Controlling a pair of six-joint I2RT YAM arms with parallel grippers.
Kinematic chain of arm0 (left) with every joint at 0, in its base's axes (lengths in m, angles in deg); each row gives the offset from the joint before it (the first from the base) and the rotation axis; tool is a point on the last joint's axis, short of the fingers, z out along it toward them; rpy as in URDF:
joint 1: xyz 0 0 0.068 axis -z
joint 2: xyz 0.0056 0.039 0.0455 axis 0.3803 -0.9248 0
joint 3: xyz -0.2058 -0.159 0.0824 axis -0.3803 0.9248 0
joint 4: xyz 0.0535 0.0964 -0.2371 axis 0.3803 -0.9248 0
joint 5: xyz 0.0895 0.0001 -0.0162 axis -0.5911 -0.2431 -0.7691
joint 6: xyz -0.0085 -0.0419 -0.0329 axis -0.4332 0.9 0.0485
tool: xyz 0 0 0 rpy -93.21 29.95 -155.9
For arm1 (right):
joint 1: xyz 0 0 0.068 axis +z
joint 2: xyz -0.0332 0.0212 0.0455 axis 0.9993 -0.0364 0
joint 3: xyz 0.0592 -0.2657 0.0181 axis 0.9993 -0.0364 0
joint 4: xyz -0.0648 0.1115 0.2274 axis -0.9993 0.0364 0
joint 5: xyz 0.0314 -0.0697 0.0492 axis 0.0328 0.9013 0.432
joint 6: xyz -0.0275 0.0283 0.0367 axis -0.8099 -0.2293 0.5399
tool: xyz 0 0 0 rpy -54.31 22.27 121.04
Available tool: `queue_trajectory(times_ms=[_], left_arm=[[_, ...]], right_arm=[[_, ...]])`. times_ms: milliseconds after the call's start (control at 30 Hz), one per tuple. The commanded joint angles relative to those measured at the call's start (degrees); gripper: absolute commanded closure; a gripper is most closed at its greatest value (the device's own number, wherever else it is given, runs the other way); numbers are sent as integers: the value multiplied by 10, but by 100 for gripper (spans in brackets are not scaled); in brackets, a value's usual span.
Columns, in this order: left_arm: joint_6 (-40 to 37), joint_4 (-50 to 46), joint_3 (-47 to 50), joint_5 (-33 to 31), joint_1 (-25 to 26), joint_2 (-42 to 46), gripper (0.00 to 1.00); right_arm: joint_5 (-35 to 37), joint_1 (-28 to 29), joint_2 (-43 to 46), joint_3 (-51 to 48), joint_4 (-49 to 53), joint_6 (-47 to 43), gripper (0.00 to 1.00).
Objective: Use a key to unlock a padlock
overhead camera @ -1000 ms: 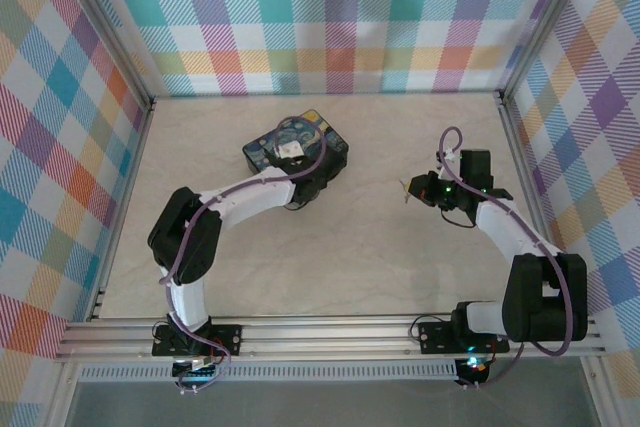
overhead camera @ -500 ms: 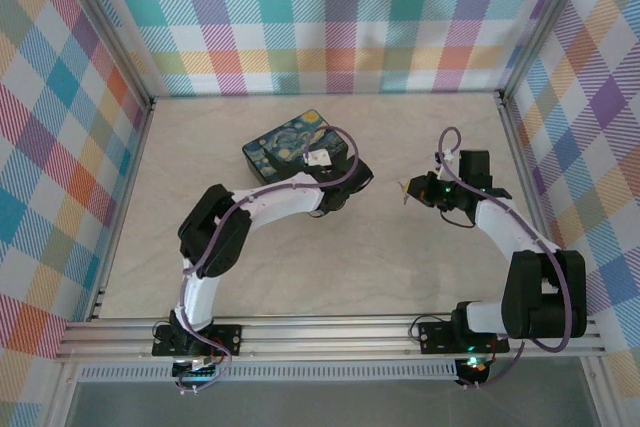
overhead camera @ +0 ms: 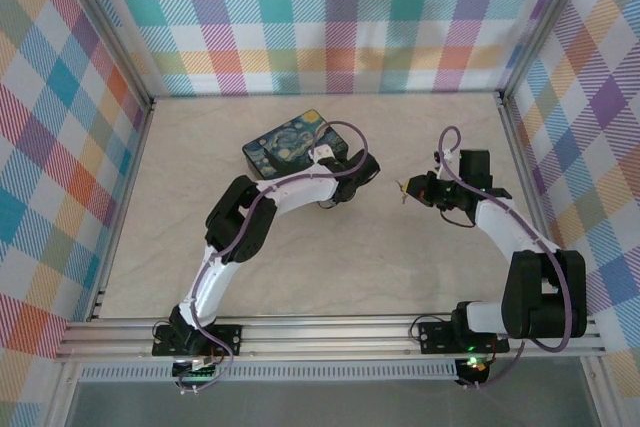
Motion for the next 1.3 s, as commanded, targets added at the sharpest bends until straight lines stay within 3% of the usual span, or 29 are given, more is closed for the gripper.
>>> queue_trajectory(times_ms=[0,300,533,900,1267], left_arm=[[16,-46,-35,-33,-6,-28,33],[29,-46,-51,-37,-28,-56,40],[-1,-15,-44,-48,-27,-58,46],[-7,-7,-27,-35,-28,-43,72],[-28,19,75,-10,-28,60,91]], right_arm=[[-18,1,-11,18,-3,-15,100],[-30,1,-48,26,-27,-8,100],[-42,1,-69,37,-34,-6,100],[-47,3,-66,48,-20,-11,100],[-47,11,-57,33,-24,-8,100]])
